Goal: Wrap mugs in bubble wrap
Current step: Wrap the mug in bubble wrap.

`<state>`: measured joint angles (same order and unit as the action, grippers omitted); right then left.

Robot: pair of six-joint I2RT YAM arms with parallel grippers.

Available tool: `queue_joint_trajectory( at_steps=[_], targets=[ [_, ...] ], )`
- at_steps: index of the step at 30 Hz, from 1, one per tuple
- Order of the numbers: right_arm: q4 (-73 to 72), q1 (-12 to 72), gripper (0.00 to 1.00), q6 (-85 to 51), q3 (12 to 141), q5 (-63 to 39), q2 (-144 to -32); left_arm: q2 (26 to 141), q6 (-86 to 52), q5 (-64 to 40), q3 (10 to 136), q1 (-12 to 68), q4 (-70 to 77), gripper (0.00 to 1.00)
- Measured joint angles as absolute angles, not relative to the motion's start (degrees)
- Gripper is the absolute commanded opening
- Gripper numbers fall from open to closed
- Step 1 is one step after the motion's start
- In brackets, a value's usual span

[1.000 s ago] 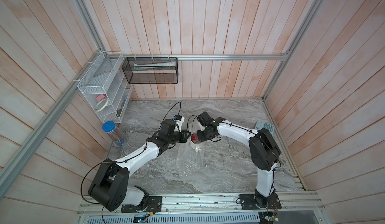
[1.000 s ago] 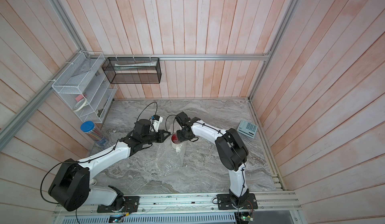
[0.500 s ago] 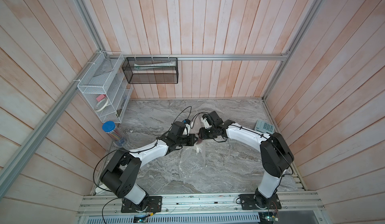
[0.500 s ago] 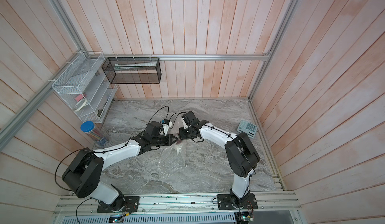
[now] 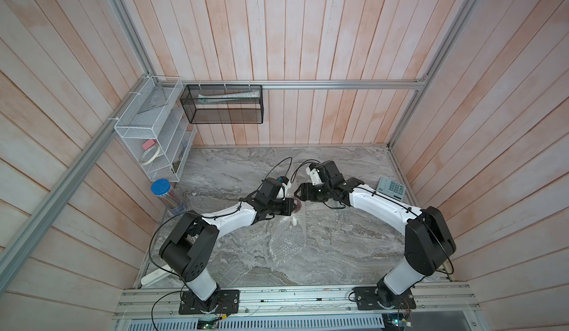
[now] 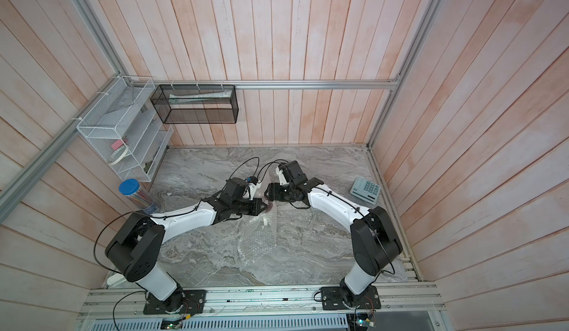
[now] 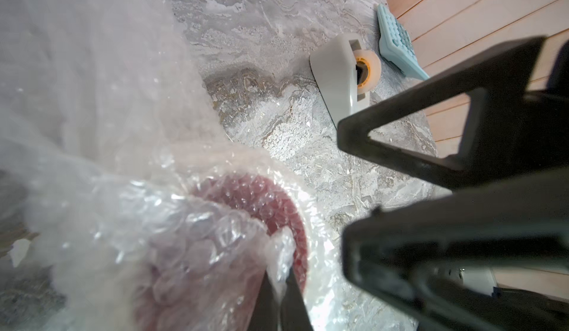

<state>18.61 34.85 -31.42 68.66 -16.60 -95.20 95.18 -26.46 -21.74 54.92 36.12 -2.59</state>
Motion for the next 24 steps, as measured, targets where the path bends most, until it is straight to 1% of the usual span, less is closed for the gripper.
queue_joint_trajectory(
  at_steps=[4,8,14,16,20,22,24],
  targets=[
    [17.28,34.76,0.7,-31.81,68.66,-18.22,-98.45,95.18,-25.41,-21.76,54.46,36.18,-1.69,0.0],
    [16.27,34.76,0.66,-32.25,68.64,-19.94,-100.99,95.15,-24.53,-21.74,53.49,36.21,-0.21,0.0],
    [14.06,34.76,0.54,-32.99,67.37,-22.39,-101.27,95.15,-23.51,-21.74,53.39,36.23,0.19,0.01],
    [13.5,34.65,0.51,-32.95,66.94,-22.57,-101.54,95.15,-23.29,-21.56,53.39,36.29,0.03,0.06],
    [12.36,34.59,0.46,-32.77,66.74,-23.11,-103.11,95.15,-22.46,-21.08,53.39,36.45,-0.67,0.24],
    [12.01,34.48,0.44,-32.82,66.72,-23.09,-104.18,95.13,-22.09,-20.91,53.39,36.47,-1.32,0.38],
    [11.75,34.17,0.43,-32.8,66.72,-23.07,-104.84,94.5,-21.65,-20.88,53.45,36.56,-1.83,0.45]
  ],
)
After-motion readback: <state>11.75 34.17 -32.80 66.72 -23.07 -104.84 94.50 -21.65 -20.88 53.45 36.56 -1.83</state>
